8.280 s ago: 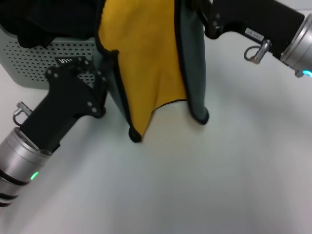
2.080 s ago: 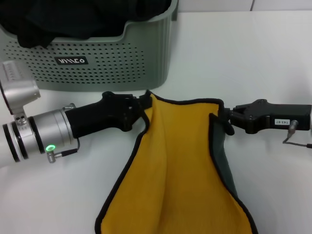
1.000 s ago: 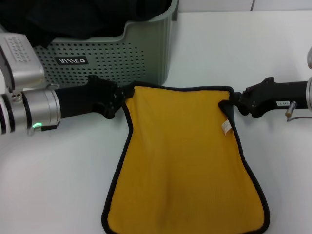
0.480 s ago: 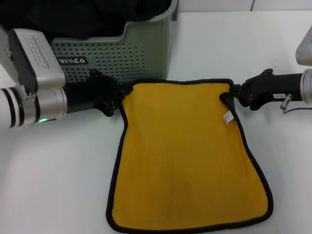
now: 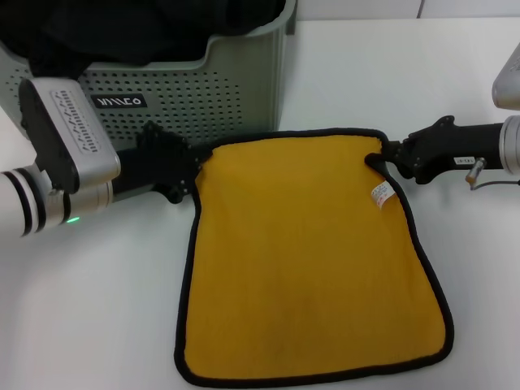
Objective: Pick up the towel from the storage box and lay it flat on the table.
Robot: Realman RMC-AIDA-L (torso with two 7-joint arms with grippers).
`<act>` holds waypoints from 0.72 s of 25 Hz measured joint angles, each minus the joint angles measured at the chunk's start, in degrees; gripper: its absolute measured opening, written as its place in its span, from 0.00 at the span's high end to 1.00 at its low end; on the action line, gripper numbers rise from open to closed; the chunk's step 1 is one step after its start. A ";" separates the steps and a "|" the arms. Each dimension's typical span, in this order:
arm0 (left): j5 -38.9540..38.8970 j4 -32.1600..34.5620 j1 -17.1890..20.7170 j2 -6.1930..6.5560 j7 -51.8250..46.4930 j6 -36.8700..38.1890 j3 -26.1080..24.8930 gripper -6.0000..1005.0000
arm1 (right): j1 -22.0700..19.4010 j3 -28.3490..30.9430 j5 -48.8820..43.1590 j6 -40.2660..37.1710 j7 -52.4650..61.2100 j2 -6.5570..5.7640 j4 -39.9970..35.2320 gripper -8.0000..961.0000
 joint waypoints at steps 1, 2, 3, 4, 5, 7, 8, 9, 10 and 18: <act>0.00 -0.01 0.03 0.00 -0.05 0.07 0.04 0.96 | 0.00 -0.01 0.04 -0.10 0.26 0.01 0.06 0.98; 0.02 -0.10 0.06 0.00 -0.12 0.17 0.09 0.96 | -0.06 0.00 0.13 -0.09 0.65 0.01 0.11 0.98; 0.07 -0.24 0.12 0.02 -0.11 0.24 0.11 0.96 | -0.23 0.02 0.19 0.08 0.90 0.06 0.11 0.98; 0.09 -0.32 0.19 0.03 -0.06 0.26 0.12 0.96 | -0.54 0.03 0.27 0.40 1.14 0.17 -0.06 0.98; 0.12 -0.40 0.33 0.04 0.02 0.27 0.13 0.96 | -0.87 0.00 0.34 0.71 1.22 0.26 -0.31 0.98; -0.09 -0.46 0.76 -0.01 0.07 0.23 0.04 0.95 | -1.92 -0.44 0.83 1.29 1.26 0.43 -1.46 0.91; -0.35 -0.48 0.92 -0.05 0.09 0.17 -0.06 0.95 | -2.39 -0.79 1.19 1.44 1.27 0.45 -2.09 0.83; -0.97 -0.51 1.15 -0.14 -0.04 0.12 -0.18 0.95 | -2.87 -1.07 1.66 1.49 1.26 0.46 -2.73 0.76; -1.53 -0.52 1.36 -0.19 -0.19 0.12 -0.24 0.95 | -3.43 -1.45 2.34 1.53 1.22 0.46 -3.48 0.74; -9.17 0.05 5.10 -0.02 0.21 5.73 -1.18 0.72 | -9.41 -3.63 7.90 1.44 -0.63 0.44 -10.76 0.55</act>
